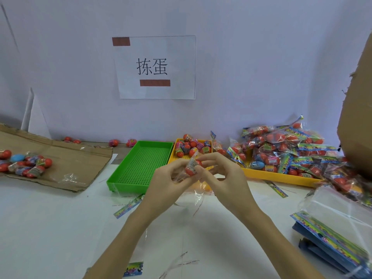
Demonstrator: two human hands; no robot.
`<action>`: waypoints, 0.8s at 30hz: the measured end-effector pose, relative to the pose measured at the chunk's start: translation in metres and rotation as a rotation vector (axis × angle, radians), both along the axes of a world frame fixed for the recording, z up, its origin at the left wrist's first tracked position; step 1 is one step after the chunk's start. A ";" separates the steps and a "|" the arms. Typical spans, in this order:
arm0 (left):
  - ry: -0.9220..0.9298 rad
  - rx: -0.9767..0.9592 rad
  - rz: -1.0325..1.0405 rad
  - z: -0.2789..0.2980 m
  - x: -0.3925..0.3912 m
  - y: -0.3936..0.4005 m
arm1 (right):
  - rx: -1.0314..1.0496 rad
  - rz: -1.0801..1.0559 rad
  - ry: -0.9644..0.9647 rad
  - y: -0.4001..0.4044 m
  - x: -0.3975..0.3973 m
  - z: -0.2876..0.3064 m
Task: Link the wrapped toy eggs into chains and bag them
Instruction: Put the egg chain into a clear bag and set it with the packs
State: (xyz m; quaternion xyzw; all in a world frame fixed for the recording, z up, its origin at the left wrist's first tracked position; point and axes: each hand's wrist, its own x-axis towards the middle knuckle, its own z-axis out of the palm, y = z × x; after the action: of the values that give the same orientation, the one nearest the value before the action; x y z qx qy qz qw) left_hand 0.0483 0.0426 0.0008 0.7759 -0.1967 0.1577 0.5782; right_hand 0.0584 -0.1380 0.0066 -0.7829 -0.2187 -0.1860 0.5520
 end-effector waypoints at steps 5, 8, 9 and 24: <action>0.031 -0.008 -0.039 -0.002 0.001 0.000 | -0.026 -0.002 0.007 0.000 0.000 0.000; 0.029 0.024 -0.030 -0.003 0.001 0.001 | -0.077 0.013 -0.051 0.003 -0.003 -0.002; 0.040 0.019 -0.027 -0.004 0.002 0.002 | -0.102 0.014 -0.075 0.004 -0.004 -0.003; 0.177 -0.031 -0.152 -0.001 0.002 0.004 | -0.306 0.007 -0.228 0.011 -0.004 -0.009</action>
State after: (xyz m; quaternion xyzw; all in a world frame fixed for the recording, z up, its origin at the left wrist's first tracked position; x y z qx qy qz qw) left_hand 0.0501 0.0464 -0.0006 0.7607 -0.2008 0.0473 0.6154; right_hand 0.0545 -0.1269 -0.0024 -0.8307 -0.3084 -0.2363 0.3987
